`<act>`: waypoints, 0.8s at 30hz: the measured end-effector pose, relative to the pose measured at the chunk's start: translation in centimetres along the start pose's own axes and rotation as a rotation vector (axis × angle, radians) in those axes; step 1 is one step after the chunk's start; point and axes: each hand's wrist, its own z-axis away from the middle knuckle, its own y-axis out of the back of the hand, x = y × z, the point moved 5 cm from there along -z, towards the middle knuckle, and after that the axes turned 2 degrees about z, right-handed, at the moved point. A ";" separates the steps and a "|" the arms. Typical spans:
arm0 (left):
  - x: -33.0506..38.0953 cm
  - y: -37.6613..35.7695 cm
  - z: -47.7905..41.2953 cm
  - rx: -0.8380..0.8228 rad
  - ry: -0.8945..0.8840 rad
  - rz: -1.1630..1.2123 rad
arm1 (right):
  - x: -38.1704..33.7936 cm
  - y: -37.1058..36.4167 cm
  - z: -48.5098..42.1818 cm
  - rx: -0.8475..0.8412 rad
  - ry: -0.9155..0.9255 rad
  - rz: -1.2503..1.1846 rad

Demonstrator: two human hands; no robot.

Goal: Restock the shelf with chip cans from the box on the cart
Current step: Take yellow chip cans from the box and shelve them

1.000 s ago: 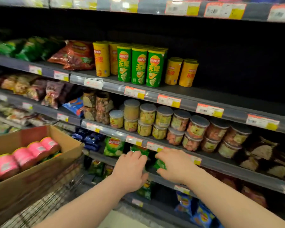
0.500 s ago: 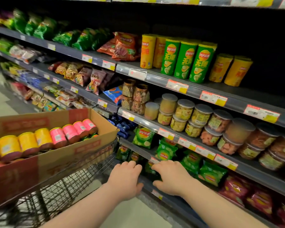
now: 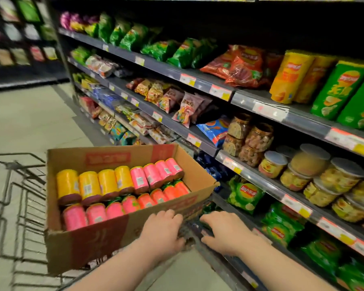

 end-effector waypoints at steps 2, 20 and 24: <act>-3.2 0.3 -0.3 0.007 0.027 0.006 | -1.7 0.4 -2.7 0.001 0.014 -0.007; -21.1 -0.6 -2.6 0.035 0.439 0.211 | -10.5 3.1 -21.9 -0.129 0.289 -0.057; -24.8 -1.3 -2.9 -0.033 0.625 0.248 | -11.8 3.4 -27.0 -0.177 0.362 -0.071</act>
